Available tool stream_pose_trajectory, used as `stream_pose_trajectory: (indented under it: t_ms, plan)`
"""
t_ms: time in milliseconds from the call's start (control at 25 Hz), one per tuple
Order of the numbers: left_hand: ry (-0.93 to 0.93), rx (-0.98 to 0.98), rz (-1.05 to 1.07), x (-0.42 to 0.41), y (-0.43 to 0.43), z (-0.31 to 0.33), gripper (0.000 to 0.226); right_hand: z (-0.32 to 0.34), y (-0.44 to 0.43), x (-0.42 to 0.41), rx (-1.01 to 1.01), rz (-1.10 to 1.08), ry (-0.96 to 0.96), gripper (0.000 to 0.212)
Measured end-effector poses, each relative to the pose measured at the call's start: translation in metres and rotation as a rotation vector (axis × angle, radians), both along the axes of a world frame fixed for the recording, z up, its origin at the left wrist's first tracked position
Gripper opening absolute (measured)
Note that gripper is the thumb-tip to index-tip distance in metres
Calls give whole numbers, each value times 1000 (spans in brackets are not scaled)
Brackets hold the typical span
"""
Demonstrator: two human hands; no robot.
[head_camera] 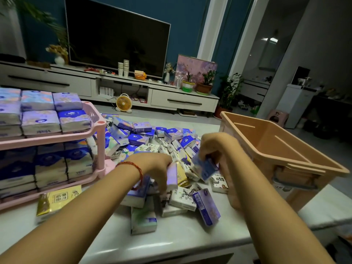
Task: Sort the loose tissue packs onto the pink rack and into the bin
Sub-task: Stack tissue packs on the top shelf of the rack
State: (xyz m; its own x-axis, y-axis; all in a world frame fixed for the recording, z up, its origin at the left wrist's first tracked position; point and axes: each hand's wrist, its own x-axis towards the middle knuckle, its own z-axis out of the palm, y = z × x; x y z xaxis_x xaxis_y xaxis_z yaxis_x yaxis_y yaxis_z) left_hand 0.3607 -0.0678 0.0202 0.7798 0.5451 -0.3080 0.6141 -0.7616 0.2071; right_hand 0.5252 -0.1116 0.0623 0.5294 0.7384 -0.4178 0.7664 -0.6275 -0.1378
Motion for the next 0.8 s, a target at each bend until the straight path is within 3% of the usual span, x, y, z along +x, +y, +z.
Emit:
stream_pose_trajectory:
  t_ms: [160,280,360,440,560,680,800]
  plan:
    - [-357,-10,101,-30,15,50,64,44,7,-28,510,71,354,10]
    - [-625,79,238,-72,37,84,58,59,25,-72,758,166,564,18]
    - [-745,227,375,-108,52,97,71,64,45,-103,923,210,679,22]
    - [-822,321,554,-141,68,97,84,62,67,-130,948,234,841,18]
    - [-787,387,688,-185,88,88,73,51,102,-163,847,270,865,25]
    - [-681,362,698,-205,99,77,66,43,126,-172,859,223,815,25]
    - [-692,282,627,-209,106,71,69,40,131,-177,799,258,808,20]
